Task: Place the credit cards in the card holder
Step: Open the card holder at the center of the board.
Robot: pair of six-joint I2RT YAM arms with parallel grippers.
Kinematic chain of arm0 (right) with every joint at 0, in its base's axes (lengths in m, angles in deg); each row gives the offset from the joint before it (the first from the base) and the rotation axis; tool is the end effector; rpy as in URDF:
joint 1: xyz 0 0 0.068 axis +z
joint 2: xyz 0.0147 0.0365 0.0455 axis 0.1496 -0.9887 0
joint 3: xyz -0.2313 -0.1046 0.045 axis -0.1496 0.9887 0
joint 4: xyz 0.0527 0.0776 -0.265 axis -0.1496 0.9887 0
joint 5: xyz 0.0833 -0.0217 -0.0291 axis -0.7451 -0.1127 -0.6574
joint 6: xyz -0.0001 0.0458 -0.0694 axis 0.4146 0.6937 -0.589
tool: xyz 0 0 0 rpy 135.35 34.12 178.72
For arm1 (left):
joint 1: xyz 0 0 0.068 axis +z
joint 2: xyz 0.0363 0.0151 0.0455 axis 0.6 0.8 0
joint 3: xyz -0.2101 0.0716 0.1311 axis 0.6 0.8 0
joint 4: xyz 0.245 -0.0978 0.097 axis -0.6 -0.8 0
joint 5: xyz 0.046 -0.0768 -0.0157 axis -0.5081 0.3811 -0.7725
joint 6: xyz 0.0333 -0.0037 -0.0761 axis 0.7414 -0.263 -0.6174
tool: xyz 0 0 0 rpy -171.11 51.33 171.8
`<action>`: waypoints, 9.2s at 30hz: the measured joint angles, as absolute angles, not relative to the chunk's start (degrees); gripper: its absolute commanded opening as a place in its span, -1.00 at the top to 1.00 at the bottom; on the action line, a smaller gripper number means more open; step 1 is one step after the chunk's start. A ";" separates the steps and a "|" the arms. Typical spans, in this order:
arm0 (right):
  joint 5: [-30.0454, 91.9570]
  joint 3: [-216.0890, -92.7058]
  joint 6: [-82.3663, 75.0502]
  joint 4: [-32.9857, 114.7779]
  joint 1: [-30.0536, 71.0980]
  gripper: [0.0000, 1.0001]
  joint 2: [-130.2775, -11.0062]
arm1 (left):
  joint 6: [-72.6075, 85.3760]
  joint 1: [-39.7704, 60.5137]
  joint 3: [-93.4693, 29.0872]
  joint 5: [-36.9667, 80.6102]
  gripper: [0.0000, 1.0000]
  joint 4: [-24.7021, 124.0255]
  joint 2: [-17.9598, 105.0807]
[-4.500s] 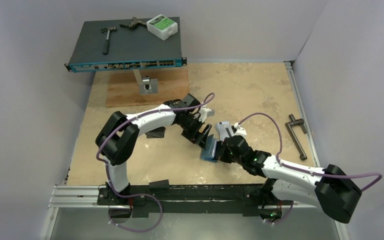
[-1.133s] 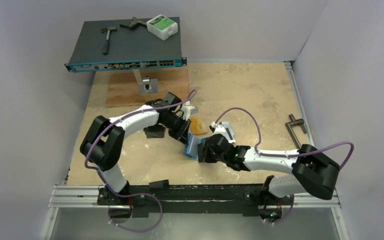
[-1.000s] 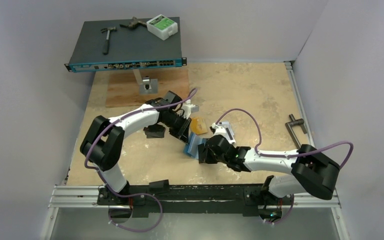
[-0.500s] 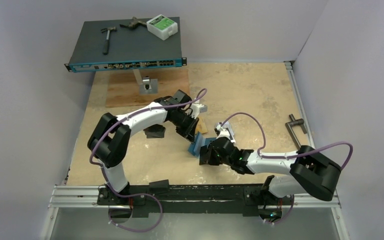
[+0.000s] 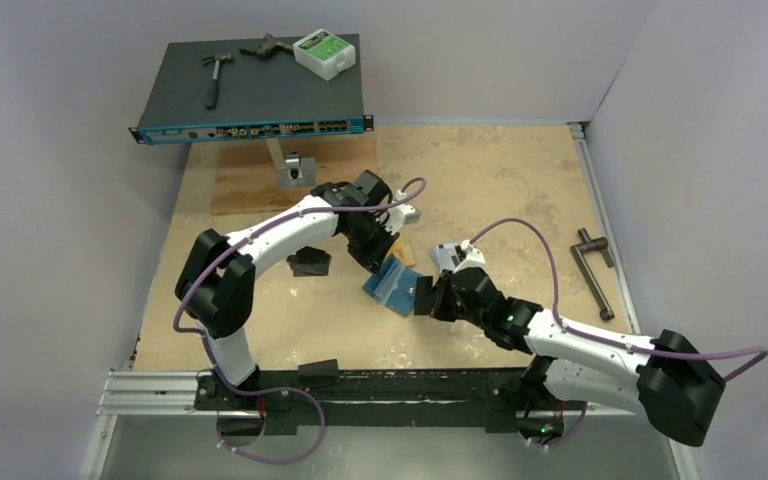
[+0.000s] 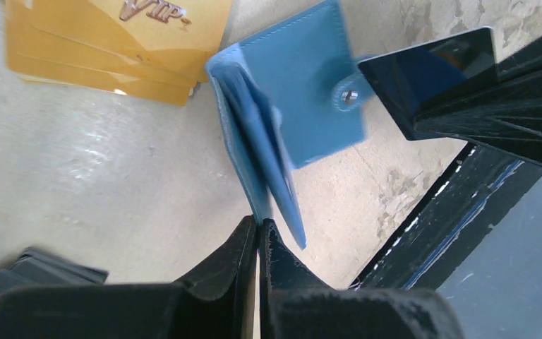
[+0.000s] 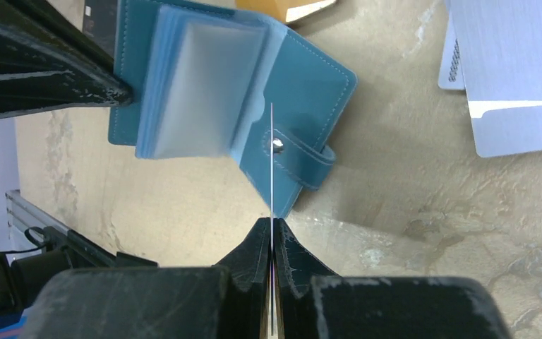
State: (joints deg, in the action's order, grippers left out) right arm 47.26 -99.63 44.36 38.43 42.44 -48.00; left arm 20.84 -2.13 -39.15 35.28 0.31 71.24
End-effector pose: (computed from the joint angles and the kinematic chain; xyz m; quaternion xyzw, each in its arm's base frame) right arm 0.1692 0.1919 0.1256 0.0638 0.8857 0.3226 0.3278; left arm 0.2855 -0.2658 0.1685 0.3750 0.8939 -0.2264 0.0948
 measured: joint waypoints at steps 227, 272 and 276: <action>24.60 -97.11 40.25 27.94 40.58 1.00 -57.87 | 22.46 -2.09 -35.64 45.66 0.38 -0.89 70.81; 23.48 -93.16 40.07 15.94 39.69 1.00 -64.32 | 15.83 0.77 -38.52 53.02 0.48 -1.39 85.93; 22.76 -92.54 40.20 14.00 39.40 1.00 -65.13 | 15.33 2.20 -38.56 56.39 0.85 -1.59 86.43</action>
